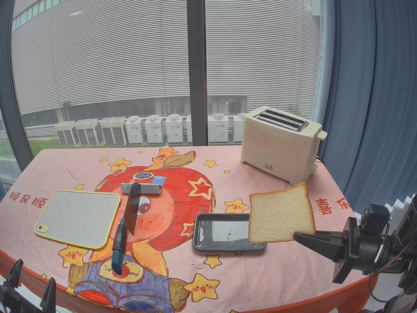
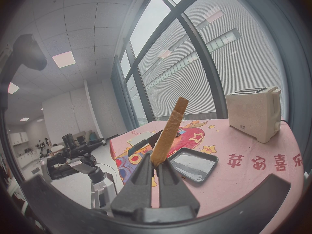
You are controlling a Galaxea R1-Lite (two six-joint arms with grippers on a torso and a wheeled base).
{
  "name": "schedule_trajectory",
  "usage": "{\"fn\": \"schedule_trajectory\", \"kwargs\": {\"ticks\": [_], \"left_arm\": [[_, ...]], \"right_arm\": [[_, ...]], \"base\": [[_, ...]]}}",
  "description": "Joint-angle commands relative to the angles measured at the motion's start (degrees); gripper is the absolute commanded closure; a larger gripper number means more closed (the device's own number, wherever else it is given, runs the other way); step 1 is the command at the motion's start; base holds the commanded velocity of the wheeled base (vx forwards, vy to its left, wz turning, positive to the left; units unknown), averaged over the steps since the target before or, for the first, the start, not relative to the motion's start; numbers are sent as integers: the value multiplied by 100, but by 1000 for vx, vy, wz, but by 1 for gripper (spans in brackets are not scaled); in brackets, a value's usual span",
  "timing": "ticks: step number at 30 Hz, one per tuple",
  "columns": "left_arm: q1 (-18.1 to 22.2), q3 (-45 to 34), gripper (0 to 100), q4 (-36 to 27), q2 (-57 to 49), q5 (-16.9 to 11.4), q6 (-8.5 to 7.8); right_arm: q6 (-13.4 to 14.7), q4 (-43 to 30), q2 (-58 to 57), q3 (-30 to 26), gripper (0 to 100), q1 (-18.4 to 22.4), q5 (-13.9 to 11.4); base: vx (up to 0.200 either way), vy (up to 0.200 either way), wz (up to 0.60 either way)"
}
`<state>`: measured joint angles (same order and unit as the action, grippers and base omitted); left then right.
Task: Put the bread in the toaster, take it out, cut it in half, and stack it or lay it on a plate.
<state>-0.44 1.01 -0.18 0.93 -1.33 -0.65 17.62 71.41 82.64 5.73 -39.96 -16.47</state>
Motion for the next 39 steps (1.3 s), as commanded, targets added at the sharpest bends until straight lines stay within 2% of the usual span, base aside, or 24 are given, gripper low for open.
{"fn": "schedule_trajectory", "kwargs": {"ticks": [1,4,8,16,21,28,32,39], "left_arm": [[0,-101,0,1,-93,1,3],[0,-101,0,1,-93,1,3],[0,-101,0,1,-93,1,3],[0,-101,0,1,-93,1,3],[0,-101,0,1,-93,1,3],[0,-101,0,1,-93,1,3],[0,-101,0,1,-93,1,3],[0,-101,0,1,-93,1,-6]], "right_arm": [[-136,4,130,-19,100,67,65],[-320,39,130,-63,100,94,91],[-426,75,130,-10,100,164,91],[-496,92,121,-63,100,208,82],[-821,101,50,-177,100,234,82],[-856,101,42,-151,100,472,74],[-865,101,68,-90,100,762,56],[-1102,101,103,-28,100,1043,-41]], "base": [[0,0,0],[0,0,0],[0,0,0],[0,0,0],[0,0,0],[0,0,0],[0,0,0],[0,0,0]]}}
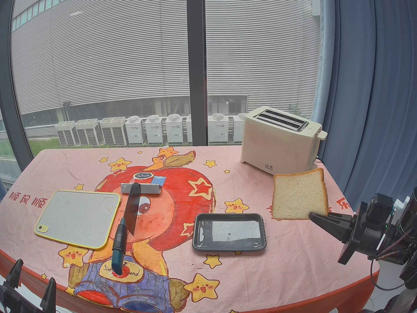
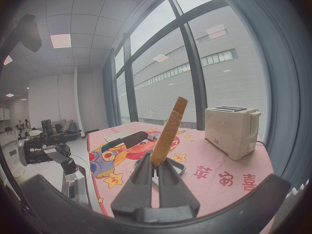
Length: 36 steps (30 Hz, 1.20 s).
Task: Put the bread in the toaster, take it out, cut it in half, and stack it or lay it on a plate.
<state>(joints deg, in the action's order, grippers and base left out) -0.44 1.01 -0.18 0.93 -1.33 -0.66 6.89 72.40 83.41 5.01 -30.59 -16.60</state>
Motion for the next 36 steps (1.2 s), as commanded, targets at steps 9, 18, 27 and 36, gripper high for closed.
{"fn": "schedule_trajectory", "kwargs": {"ticks": [9,18,27,36], "left_arm": [[0,-101,0,1,-93,1,-4],[0,-101,0,1,-93,1,4],[0,-101,0,1,-93,1,4],[0,-101,0,1,-93,1,4]], "right_arm": [[-328,2,202,246,100,633,-467],[-381,-7,202,457,100,703,-546],[-812,-7,316,598,100,905,-546],[-1260,-7,431,703,100,1046,-598]], "base": [[0,0,0],[0,0,0],[0,0,0],[0,0,0]]}}
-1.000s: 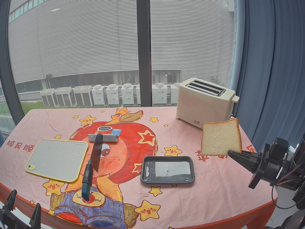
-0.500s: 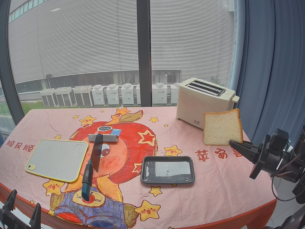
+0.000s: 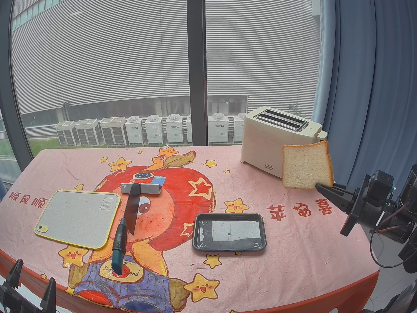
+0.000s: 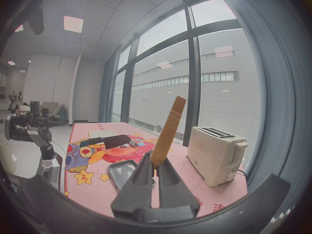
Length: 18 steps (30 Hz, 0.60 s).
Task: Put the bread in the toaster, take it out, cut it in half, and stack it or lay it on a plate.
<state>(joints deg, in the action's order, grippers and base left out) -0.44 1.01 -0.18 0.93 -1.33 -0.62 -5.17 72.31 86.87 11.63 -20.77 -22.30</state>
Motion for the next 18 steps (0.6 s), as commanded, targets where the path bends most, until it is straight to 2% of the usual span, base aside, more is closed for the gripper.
{"fn": "schedule_trajectory", "kwargs": {"ticks": [1,3,7,9,13,18], "left_arm": [[0,-101,0,1,-93,1,1],[0,-101,0,1,-93,1,1],[0,-92,0,1,-93,1,-8],[0,-101,0,1,-93,1,1],[0,-101,0,1,-93,1,1],[0,-101,0,1,-93,1,1]], "right_arm": [[-134,11,111,76,100,100,-196],[-177,11,111,138,100,205,-293],[-265,-7,137,261,100,337,-319],[-301,2,243,358,100,478,-495],[-432,2,410,560,100,733,-644],[-432,-16,498,744,100,864,-803]], "base": [[0,0,0],[0,0,0],[0,0,0],[0,0,0],[0,0,0],[0,0,0]]}}
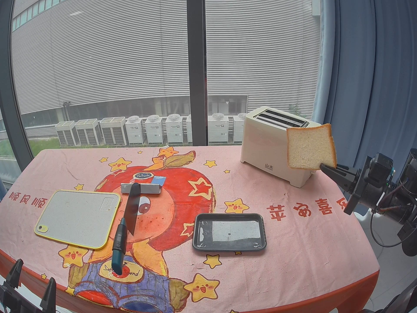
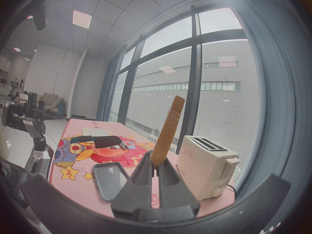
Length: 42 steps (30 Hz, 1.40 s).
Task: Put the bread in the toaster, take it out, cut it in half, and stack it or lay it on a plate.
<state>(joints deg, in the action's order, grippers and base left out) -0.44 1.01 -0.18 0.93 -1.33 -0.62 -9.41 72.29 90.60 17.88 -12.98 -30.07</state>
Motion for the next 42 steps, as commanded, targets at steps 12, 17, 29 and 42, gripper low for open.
{"fn": "schedule_trajectory", "kwargs": {"ticks": [12,17,29,42], "left_arm": [[0,-101,0,1,-93,1,1],[0,-101,0,1,-93,1,1],[0,-101,0,1,-93,1,1],[0,-101,0,1,-93,1,1]], "right_arm": [[-17,-110,318,646,100,314,-104],[-17,-119,388,901,100,551,-403],[-17,-910,353,1692,100,630,-535],[-26,-1560,300,2193,100,648,-535]], "base": [[0,0,0],[0,0,0],[0,0,0],[0,0,0]]}}
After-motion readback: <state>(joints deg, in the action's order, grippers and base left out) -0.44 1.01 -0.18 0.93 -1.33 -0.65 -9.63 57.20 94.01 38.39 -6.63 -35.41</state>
